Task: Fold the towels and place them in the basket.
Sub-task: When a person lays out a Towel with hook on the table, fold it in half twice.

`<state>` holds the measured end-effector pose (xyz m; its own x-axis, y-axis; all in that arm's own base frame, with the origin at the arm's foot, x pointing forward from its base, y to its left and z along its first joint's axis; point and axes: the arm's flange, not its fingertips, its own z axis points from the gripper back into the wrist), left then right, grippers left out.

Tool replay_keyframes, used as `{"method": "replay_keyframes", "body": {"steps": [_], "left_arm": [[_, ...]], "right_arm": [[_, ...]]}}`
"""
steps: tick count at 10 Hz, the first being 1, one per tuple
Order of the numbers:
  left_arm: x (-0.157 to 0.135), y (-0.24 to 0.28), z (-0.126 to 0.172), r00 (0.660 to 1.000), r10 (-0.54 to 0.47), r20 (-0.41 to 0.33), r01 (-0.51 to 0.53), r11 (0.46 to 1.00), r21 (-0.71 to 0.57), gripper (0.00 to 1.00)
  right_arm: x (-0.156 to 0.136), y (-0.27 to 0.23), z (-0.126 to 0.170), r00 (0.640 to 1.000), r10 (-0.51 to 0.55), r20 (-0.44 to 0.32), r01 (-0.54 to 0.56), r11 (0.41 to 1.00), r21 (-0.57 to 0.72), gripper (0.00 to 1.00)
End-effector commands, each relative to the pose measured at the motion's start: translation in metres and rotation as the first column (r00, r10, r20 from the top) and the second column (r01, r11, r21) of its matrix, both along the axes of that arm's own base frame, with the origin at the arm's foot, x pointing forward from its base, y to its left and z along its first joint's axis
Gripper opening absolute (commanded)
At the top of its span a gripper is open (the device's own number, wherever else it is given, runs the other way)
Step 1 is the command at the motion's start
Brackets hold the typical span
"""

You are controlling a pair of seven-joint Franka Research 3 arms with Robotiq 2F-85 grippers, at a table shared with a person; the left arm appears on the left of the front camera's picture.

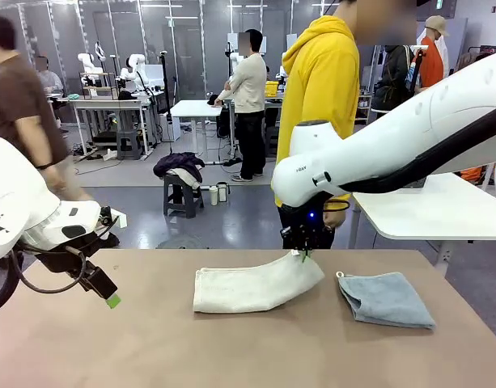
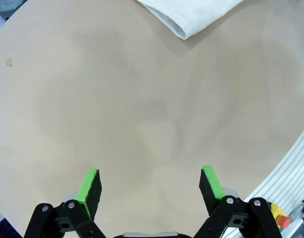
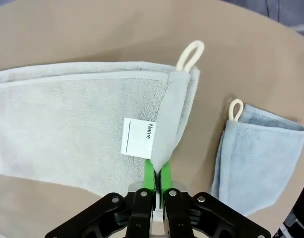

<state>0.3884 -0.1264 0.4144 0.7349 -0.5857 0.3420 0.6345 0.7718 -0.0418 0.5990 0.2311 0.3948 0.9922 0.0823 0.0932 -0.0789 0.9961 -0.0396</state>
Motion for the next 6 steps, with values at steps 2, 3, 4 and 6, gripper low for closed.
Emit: {"method": "replay_keyframes", "body": {"steps": [2,3,4,6], "left_arm": [[0.001,-0.002,0.001,1.000,0.011,-0.002,-0.011,1.000,0.012,1.00],[0.001,-0.002,0.001,1.000,0.011,-0.002,-0.011,1.000,0.012,1.00],[0.001,-0.002,0.001,1.000,0.011,-0.002,-0.011,1.000,0.012,1.00],[0.001,-0.002,0.001,1.000,0.011,-0.002,-0.011,1.000,0.012,1.00]], "right_arm": [[-0.017,0.032,0.022,0.993,0.115,0.014,-0.115,0.990,0.081,0.00],[-0.019,0.050,0.029,0.989,0.145,0.009,-0.145,0.983,0.113,0.00],[-0.019,0.065,0.036,0.986,0.166,0.010,-0.165,0.977,0.135,0.00],[-0.018,0.098,0.041,0.981,0.195,-0.001,-0.192,0.968,0.160,0.00]]}}
